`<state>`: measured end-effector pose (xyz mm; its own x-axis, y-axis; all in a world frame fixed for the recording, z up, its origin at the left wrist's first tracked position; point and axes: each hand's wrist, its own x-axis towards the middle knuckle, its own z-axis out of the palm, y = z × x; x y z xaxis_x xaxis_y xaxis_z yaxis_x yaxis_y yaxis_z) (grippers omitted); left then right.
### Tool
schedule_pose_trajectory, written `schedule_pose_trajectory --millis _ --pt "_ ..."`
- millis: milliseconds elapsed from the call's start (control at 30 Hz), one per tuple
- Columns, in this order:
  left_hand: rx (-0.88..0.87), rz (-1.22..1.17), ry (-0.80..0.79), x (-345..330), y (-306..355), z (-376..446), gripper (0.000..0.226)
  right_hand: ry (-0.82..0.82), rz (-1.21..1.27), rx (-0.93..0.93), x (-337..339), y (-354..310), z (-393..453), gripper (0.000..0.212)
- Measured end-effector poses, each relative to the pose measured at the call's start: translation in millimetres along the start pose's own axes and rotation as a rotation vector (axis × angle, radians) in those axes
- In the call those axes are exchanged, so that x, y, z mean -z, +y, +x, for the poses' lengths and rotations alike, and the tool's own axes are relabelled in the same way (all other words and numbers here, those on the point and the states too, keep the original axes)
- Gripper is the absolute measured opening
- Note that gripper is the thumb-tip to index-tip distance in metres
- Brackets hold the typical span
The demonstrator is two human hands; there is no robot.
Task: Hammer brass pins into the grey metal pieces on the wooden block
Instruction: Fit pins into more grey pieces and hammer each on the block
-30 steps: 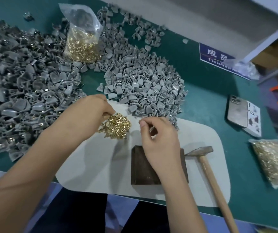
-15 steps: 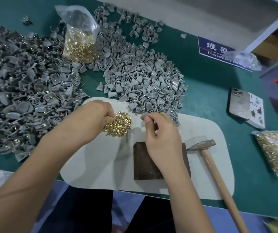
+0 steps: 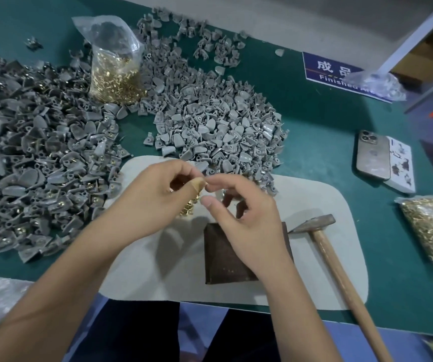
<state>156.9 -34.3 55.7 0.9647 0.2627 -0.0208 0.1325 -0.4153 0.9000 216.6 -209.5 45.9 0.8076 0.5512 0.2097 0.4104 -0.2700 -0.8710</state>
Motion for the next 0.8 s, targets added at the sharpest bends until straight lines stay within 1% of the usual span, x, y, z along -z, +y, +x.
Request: schedule_pose_trajectory --millis 67,200,333,433,467,500,533,567,600,633,700,800 --pt "0.045 -0.122 0.0 -9.6 1.2 2.0 0.009 0.011 0.036 -0.003 1.4 1.1 0.3 0.022" --pt "0.05 -0.144 0.01 -19.0 0.1 8.1 0.013 0.078 0.053 -0.019 0.9 7.8 2.9 0.021" --pt "0.086 -0.259 -0.01 -17.3 -0.3 11.5 0.011 0.151 0.055 -0.01 0.7 11.2 2.9 0.02" --pt "0.099 -0.244 -0.043 -13.6 1.0 13.9 0.013 0.185 0.065 -0.034 1.2 12.1 2.3 0.016" --pt "0.081 -0.207 -0.037 -12.5 1.2 15.4 0.013 0.202 0.061 -0.04 0.9 12.0 2.1 0.014" --pt "0.042 -0.107 -0.001 -11.3 0.3 18.4 0.012 0.228 0.057 -0.046 0.5 11.8 1.8 0.012" --pt "-0.005 0.081 0.064 -9.4 -1.5 22.7 0.009 0.262 0.052 -0.053 0.2 11.3 1.9 0.01" --pt "-0.043 0.322 0.144 -8.1 -2.4 27.6 0.005 0.296 0.045 -0.062 -0.1 10.8 2.1 0.01" --pt "-0.068 0.548 0.211 -7.6 -1.8 32.0 0.01 0.322 0.038 -0.072 -0.1 10.2 2.3 0.011" --pt "-0.077 0.682 0.238 -7.9 -2.1 36.7 0.019 0.336 0.032 -0.079 -0.3 9.4 2.2 0.011" --pt "-0.054 0.748 0.193 -11.9 -1.9 46.1 0.031 0.341 0.021 -0.079 -0.7 8.1 1.9 0.012" --pt "-0.048 0.816 0.135 -20.8 -0.9 55.1 0.028 0.331 -0.018 -0.056 -1.5 7.7 1.8 0.01"
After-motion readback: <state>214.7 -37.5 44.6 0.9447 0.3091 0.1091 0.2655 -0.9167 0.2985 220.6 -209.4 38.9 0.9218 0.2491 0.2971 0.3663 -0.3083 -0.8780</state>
